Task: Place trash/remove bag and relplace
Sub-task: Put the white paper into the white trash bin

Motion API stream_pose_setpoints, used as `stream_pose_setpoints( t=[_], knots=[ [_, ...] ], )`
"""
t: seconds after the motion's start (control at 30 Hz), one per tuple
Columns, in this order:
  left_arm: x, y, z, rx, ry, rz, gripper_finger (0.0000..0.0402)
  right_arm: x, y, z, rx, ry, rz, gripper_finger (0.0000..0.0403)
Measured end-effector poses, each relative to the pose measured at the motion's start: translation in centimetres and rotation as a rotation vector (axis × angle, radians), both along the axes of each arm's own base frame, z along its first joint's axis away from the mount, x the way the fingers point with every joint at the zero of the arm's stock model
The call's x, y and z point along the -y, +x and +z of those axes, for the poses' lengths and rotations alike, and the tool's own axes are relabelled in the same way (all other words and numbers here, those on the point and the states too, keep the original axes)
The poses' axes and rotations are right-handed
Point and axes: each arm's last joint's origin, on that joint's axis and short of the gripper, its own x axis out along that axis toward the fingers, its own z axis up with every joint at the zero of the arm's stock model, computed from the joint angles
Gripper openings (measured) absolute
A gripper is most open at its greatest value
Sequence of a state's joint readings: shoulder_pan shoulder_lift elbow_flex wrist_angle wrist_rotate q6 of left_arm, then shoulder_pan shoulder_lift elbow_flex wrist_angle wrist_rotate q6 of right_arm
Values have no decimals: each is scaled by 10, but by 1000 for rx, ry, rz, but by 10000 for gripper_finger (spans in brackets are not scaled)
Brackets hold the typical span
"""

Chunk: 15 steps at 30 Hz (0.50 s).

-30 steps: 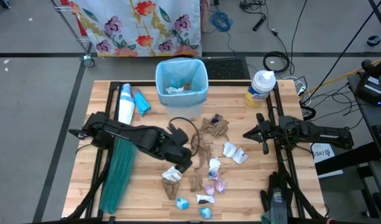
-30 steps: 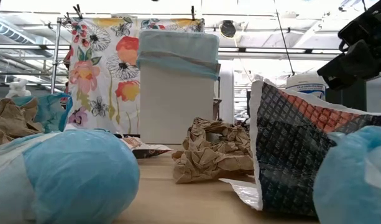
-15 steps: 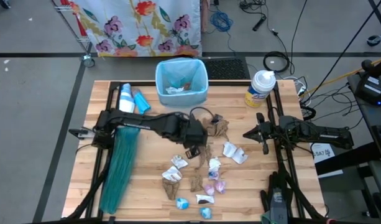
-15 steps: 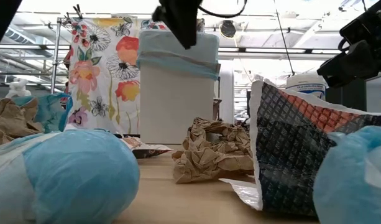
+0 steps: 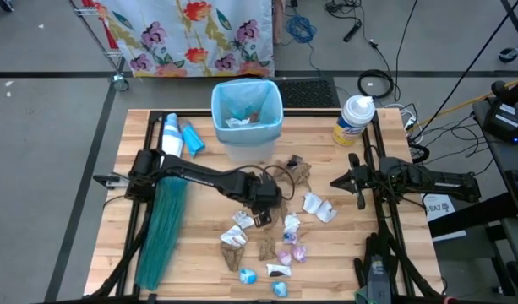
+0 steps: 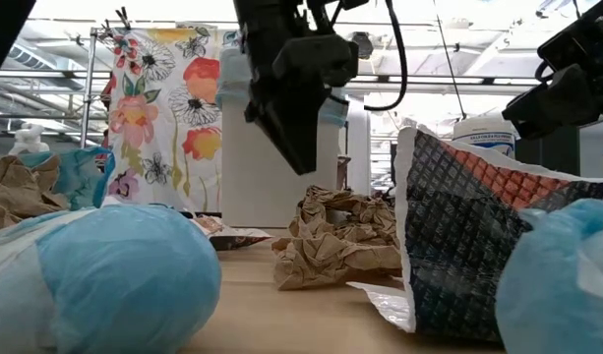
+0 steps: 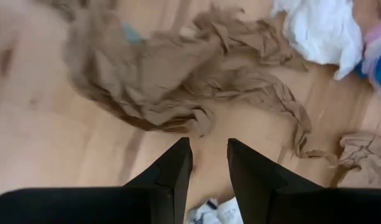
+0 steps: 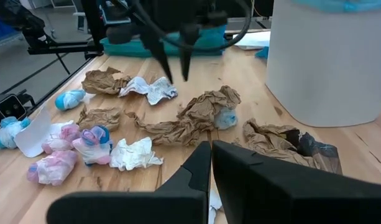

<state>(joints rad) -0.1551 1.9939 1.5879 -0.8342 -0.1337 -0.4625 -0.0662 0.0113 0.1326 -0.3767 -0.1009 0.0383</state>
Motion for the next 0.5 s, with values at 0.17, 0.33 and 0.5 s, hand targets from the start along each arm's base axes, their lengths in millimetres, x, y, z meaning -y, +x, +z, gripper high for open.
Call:
stream_pose_setpoints(
  t=[0.17, 0.33, 0.5],
  knots=[
    [10, -9, -16, 96, -54, -38, 108, 0, 2, 10, 108, 50, -13, 9],
    [9, -37, -31, 121, -67, -34, 108, 2, 4, 23, 234, 99, -72, 9],
    [7, -75, -37, 189, -77, -38, 108, 3, 12, 17, 157, 300, -146, 9]
  ],
)
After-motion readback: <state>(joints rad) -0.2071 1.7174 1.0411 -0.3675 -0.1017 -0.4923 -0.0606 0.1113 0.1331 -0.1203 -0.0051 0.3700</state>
